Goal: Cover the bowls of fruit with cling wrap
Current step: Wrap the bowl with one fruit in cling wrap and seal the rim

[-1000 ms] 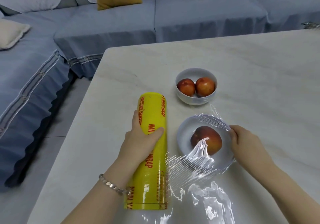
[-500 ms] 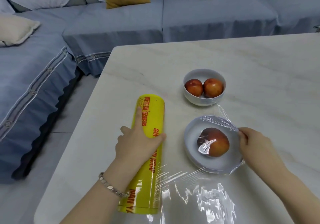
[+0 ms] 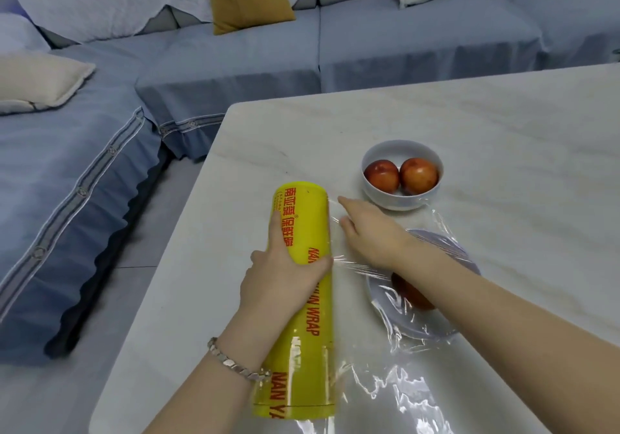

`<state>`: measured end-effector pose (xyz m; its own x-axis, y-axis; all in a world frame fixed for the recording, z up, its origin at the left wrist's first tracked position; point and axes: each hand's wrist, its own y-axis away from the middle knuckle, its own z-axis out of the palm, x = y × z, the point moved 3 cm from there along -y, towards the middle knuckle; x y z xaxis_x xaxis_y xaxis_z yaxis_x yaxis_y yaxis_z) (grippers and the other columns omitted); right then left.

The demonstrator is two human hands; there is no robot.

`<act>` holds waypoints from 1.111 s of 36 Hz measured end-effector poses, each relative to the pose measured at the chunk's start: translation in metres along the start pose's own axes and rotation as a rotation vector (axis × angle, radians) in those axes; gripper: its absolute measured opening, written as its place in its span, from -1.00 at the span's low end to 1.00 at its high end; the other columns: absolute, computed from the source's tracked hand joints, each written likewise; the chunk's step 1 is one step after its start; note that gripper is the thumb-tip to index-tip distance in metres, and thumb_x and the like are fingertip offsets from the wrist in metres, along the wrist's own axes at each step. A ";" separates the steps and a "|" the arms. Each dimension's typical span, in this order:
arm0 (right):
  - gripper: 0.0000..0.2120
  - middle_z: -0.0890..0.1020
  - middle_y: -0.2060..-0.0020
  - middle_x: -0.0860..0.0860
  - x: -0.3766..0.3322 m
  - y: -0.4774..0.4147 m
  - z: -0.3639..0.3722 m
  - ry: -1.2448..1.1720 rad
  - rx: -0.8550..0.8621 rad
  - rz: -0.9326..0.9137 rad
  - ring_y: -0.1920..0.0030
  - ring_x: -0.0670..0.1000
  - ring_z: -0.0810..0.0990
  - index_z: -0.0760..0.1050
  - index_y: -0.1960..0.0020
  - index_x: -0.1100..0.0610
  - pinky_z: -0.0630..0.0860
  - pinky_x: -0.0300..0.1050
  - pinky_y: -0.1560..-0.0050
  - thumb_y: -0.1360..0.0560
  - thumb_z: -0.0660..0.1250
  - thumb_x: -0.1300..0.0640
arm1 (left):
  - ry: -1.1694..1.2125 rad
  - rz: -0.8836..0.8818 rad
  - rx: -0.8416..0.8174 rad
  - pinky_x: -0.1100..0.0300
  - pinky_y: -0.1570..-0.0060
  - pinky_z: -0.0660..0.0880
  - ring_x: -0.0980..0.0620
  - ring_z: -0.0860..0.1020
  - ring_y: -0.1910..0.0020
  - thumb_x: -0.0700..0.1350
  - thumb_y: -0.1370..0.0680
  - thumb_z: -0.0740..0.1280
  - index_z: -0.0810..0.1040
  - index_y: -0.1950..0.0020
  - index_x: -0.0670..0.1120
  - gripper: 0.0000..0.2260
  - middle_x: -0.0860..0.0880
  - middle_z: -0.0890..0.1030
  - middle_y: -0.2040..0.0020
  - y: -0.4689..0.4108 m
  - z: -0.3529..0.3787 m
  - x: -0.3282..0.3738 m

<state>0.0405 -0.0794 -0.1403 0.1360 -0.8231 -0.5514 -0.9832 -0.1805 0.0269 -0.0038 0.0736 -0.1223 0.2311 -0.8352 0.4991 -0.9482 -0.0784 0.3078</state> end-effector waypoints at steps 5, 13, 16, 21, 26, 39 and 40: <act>-0.56 0.54 -0.11 0.24 0.008 -0.008 -0.001 -0.123 -0.014 0.083 -0.18 0.17 0.47 0.24 -0.41 0.25 0.31 -0.10 -0.16 -0.57 0.15 0.14 | 0.153 0.022 -0.017 0.04 0.05 0.53 -0.08 0.53 -0.04 0.29 -0.37 0.36 -0.16 -0.46 0.27 -0.14 -0.02 0.44 -0.22 -0.003 0.004 0.002; -0.69 0.36 0.31 -0.11 0.010 -0.008 -0.004 -0.184 -0.012 0.085 0.12 -0.07 0.37 0.49 -0.23 0.18 0.24 -0.33 0.32 -0.53 0.23 0.11 | 0.304 -0.007 -0.082 0.15 0.14 0.45 0.00 0.53 0.06 0.10 -0.42 0.41 -0.02 -0.46 0.17 -0.23 0.06 0.43 -0.09 -0.003 0.013 -0.006; -0.75 0.35 0.38 -0.19 0.013 -0.011 -0.008 -0.233 -0.012 0.129 0.25 -0.08 0.41 0.56 -0.12 0.15 0.28 -0.38 0.37 -0.50 0.25 0.12 | 0.236 -0.076 -0.108 0.11 0.08 0.43 -0.09 0.52 -0.01 0.12 -0.38 0.41 0.01 -0.42 0.12 -0.24 -0.08 0.45 -0.19 -0.009 0.012 -0.002; -0.77 0.50 0.31 0.01 0.014 -0.014 -0.009 -0.281 -0.094 0.177 0.27 -0.08 0.41 0.57 0.08 0.31 0.34 -0.23 0.28 -0.42 0.30 0.14 | 0.114 -0.134 -0.078 0.07 0.07 0.36 -0.23 0.44 -0.16 0.13 -0.38 0.37 0.03 -0.37 -0.09 -0.25 -0.21 0.35 -0.26 -0.017 0.013 0.014; -0.76 0.44 0.41 0.01 0.011 -0.019 -0.011 -0.268 -0.201 0.190 0.36 -0.02 0.39 0.40 0.32 0.11 0.33 -0.17 0.29 -0.41 0.37 0.02 | 0.069 -0.050 0.028 0.06 0.07 0.38 -0.22 0.48 -0.14 0.33 -0.39 0.28 0.00 -0.45 -0.03 -0.19 -0.19 0.40 -0.24 -0.015 0.015 0.009; -0.65 0.39 0.53 -0.03 0.010 -0.032 -0.003 -0.239 -0.050 0.066 0.49 -0.12 0.34 0.25 0.49 0.07 0.27 -0.16 0.38 -0.34 0.36 0.26 | 0.059 -0.013 0.028 0.08 0.03 0.36 -0.20 0.48 -0.13 0.29 -0.42 0.31 -0.07 -0.50 0.08 -0.18 -0.17 0.40 -0.24 -0.021 0.013 0.004; -0.64 0.42 0.52 0.02 0.011 -0.033 -0.001 -0.213 -0.004 0.065 0.43 -0.06 0.38 0.22 0.50 0.07 0.27 -0.13 0.36 -0.34 0.32 0.28 | 0.063 -0.012 0.031 0.07 0.01 0.38 -0.21 0.48 -0.13 0.28 -0.42 0.31 -0.07 -0.50 0.08 -0.18 -0.17 0.40 -0.23 -0.021 0.013 0.004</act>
<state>0.0746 -0.0832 -0.1463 0.0437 -0.7009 -0.7119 -0.9885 -0.1335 0.0708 0.0138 0.0647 -0.1376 0.2546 -0.7985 0.5455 -0.9515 -0.1060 0.2889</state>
